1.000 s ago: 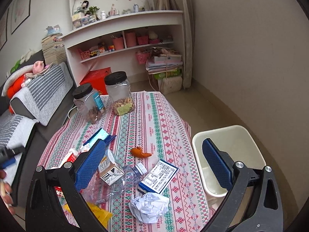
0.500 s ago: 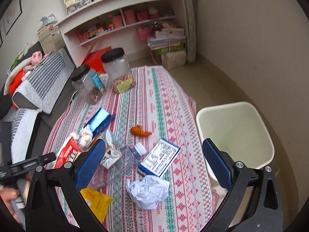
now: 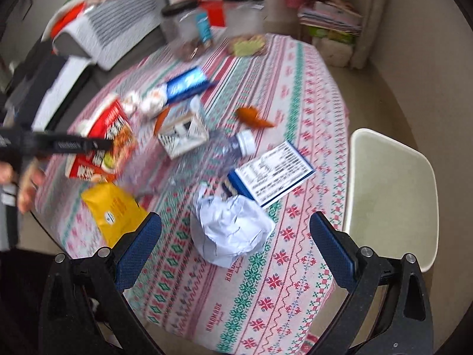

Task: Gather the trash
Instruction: 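Grasp the red-white noodle cup with the left gripper while the right gripper reaches for crumpled tissue, then lift the crumpled white tissue with the right gripper and drop it into the white bin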

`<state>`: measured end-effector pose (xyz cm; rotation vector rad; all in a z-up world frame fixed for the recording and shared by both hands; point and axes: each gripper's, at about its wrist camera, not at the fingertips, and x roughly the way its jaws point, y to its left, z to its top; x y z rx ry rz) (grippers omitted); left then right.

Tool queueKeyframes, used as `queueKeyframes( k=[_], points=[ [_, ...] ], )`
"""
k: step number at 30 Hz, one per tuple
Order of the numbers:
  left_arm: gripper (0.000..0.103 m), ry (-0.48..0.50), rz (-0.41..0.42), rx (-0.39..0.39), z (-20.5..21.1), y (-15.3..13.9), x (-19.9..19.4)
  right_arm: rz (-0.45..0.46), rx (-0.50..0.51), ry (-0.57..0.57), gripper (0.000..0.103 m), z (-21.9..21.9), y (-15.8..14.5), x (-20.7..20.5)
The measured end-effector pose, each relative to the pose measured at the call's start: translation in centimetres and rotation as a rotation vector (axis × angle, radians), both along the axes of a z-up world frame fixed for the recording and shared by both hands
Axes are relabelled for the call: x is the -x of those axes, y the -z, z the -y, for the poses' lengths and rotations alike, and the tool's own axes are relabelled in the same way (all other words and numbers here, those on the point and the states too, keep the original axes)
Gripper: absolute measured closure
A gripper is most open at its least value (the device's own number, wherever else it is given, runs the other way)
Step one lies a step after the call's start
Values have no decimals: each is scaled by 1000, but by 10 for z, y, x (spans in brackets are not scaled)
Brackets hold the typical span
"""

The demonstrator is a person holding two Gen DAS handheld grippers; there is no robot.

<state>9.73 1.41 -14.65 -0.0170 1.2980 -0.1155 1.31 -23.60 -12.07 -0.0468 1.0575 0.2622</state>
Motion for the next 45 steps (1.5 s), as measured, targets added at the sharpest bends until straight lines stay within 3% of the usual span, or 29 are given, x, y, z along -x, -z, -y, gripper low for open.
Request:
queueKeyframes(
  k=[1,3,5,13,14,22,27,36,45],
  points=[
    [73,4,4,0,-1,-2,2,-12,7,-17,7,-2,4,-1],
    [73,14,23,11,-1,-9,7,-35,8,-38,17,-5,12,-2],
    [73,18,51,20,-2,-19,12,-85,-7,-59,57,-6,20,-4],
    [73,-28,235,119,-31,-76,37,-88,-50,-35,70,-6,19,0],
    [73,-36,255,128,-35,-81,41,-84,-57,-42,85,-8,17,1],
    [73,-94,386,155,-61,-114,66,-29,-86,-99,85,-35,-4,6],
    [73,-151,411,182,-87,-124,76,35,-134,-74,85,-45,-23,-6],
    [73,-184,433,204,-112,-129,84,233,-270,-61,85,-77,-76,-30],
    [73,-195,444,233,-118,-133,75,272,-319,-34,85,-93,-76,-48]
  ],
)
